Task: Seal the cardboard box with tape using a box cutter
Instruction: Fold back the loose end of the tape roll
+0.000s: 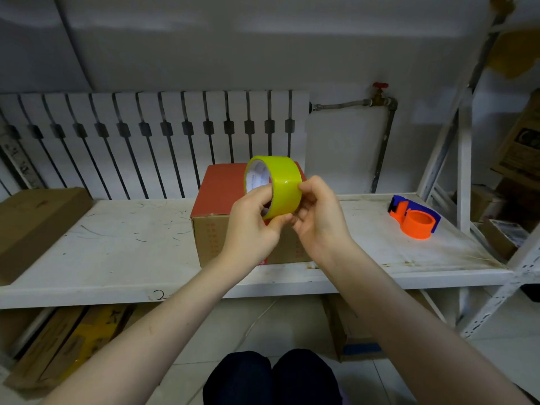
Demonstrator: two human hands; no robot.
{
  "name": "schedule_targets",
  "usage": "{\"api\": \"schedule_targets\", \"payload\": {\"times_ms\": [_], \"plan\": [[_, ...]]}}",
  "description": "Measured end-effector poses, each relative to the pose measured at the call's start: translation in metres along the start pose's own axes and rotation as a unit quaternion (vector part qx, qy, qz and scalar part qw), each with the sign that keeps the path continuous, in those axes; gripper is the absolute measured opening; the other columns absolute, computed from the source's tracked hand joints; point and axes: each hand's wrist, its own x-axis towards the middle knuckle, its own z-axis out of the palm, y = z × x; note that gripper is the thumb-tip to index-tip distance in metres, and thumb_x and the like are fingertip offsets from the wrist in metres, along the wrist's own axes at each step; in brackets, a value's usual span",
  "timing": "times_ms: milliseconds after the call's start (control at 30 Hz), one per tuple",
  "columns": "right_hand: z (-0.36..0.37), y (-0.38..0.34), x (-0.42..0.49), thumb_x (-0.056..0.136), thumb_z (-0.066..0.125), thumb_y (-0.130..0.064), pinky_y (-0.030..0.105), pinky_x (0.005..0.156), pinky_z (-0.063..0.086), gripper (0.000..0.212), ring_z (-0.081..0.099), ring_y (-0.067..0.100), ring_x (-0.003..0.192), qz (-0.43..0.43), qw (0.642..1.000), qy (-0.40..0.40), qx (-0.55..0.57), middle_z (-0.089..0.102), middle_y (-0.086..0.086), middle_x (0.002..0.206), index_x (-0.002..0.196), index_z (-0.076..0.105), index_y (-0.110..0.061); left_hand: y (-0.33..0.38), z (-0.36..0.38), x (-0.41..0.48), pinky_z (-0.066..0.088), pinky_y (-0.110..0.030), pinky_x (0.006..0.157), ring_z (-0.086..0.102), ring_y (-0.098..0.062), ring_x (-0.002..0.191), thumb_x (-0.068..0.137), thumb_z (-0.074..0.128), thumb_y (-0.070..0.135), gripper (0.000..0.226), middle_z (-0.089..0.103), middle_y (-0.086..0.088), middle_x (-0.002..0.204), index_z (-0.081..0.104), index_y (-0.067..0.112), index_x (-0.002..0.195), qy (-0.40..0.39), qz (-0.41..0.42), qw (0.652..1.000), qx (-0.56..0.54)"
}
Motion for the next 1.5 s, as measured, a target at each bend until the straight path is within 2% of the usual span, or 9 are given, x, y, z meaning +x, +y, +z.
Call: {"api": "schedule_targets", "payload": {"times_ms": [167, 367, 500, 700, 833, 1000, 1133, 1300, 1500], "plan": [[0.002, 0.0, 0.003, 0.08, 0.046, -0.004, 0.026, 0.06, 0.041, 0.013, 0.053, 0.015, 0.065, -0.009, 1.0, 0.005, 0.024, 0.055, 0.005, 0.069, 0.072, 0.053, -0.01, 0.003, 0.003, 0.0, 0.052, -0.016, 0.079, 0.064, -0.006, 0.091, 0.076, 0.073, 0.005, 0.031, 0.068, 0.006, 0.095, 0.067, 0.019, 0.103, 0.013, -0.005, 1.0, -0.022], [-0.003, 0.008, 0.005, 0.079, 0.048, 0.0, 0.027, 0.061, 0.042, 0.009, 0.053, 0.019, 0.072, -0.044, 0.999, -0.014, 0.018, 0.053, 0.01, 0.075, 0.078, 0.056, -0.004, 0.002, 0.005, 0.002, 0.056, -0.028, 0.08, 0.066, -0.01, 0.089, 0.074, 0.073, 0.004, 0.03, 0.07, 0.0, 0.095, 0.068, 0.016, 0.101, 0.007, -0.011, 0.999, -0.038], [-0.003, 0.003, 0.004, 0.084, 0.058, -0.018, 0.022, 0.054, 0.049, 0.009, 0.063, 0.012, 0.061, 0.0, 1.0, -0.016, 0.019, 0.064, 0.002, 0.07, 0.085, 0.062, -0.01, -0.008, 0.006, 0.0, 0.052, -0.044, 0.066, 0.06, -0.021, 0.077, 0.073, 0.071, 0.005, 0.014, 0.067, -0.007, 0.081, 0.064, 0.008, 0.085, -0.003, 0.042, 0.997, 0.062], [-0.004, -0.002, 0.004, 0.082, 0.046, -0.024, 0.026, 0.061, 0.042, 0.022, 0.054, 0.015, 0.068, 0.075, 0.997, -0.021, 0.005, 0.058, 0.004, 0.075, 0.092, 0.059, -0.011, -0.016, 0.005, -0.002, 0.033, -0.027, 0.059, 0.042, -0.012, 0.066, 0.069, 0.069, 0.001, 0.012, 0.055, -0.001, 0.068, 0.058, 0.006, 0.072, -0.018, 0.104, 0.979, 0.176], [-0.005, -0.007, 0.004, 0.081, 0.045, -0.025, 0.027, 0.062, 0.039, 0.021, 0.052, 0.015, 0.068, 0.088, 0.996, -0.008, -0.027, 0.058, 0.002, 0.073, 0.089, 0.059, -0.012, -0.018, 0.003, 0.0, 0.041, -0.036, 0.059, 0.049, -0.019, 0.067, 0.068, 0.067, -0.002, 0.012, 0.059, -0.005, 0.069, 0.06, 0.004, 0.074, -0.03, 0.115, 0.975, 0.188], [-0.003, 0.0, 0.001, 0.075, 0.049, -0.006, 0.027, 0.057, 0.041, 0.008, 0.053, 0.015, 0.063, -0.003, 0.999, -0.017, -0.038, 0.055, 0.003, 0.066, 0.072, 0.056, -0.01, -0.012, 0.006, -0.001, 0.052, -0.049, 0.066, 0.062, -0.028, 0.078, 0.073, 0.07, 0.012, 0.016, 0.067, -0.011, 0.082, 0.066, 0.006, 0.088, -0.01, 0.046, 0.997, 0.057], [-0.005, 0.006, -0.003, 0.073, 0.044, 0.005, 0.021, 0.051, 0.039, 0.024, 0.046, 0.012, 0.057, -0.07, 0.993, -0.032, -0.086, 0.049, -0.003, 0.051, 0.056, 0.051, -0.011, -0.001, 0.007, -0.004, 0.056, -0.044, 0.076, 0.065, -0.022, 0.084, 0.073, 0.073, 0.007, 0.023, 0.07, -0.011, 0.09, 0.067, 0.006, 0.095, -0.017, -0.007, 0.999, -0.029], [-0.013, 0.002, -0.002, 0.082, 0.06, -0.009, 0.044, 0.084, 0.048, 0.014, 0.062, 0.03, 0.09, -0.04, 0.992, -0.066, -0.098, 0.065, 0.018, 0.093, 0.093, 0.066, -0.002, 0.003, -0.003, 0.0, 0.053, -0.021, 0.081, 0.065, -0.005, 0.091, 0.074, 0.072, -0.004, 0.039, 0.068, 0.002, 0.098, 0.063, 0.015, 0.107, -0.083, -0.054, 0.987, -0.123], [-0.028, -0.004, 0.001, 0.088, 0.059, -0.017, 0.036, 0.091, 0.052, 0.028, 0.063, 0.025, 0.105, -0.145, 0.944, -0.179, -0.236, 0.067, 0.014, 0.113, 0.113, 0.064, -0.007, 0.008, -0.016, 0.004, 0.053, -0.023, 0.077, 0.065, -0.013, 0.086, 0.075, 0.055, 0.009, 0.025, 0.069, -0.001, 0.091, 0.069, 0.018, 0.093, -0.101, -0.172, 0.943, -0.267]]}}
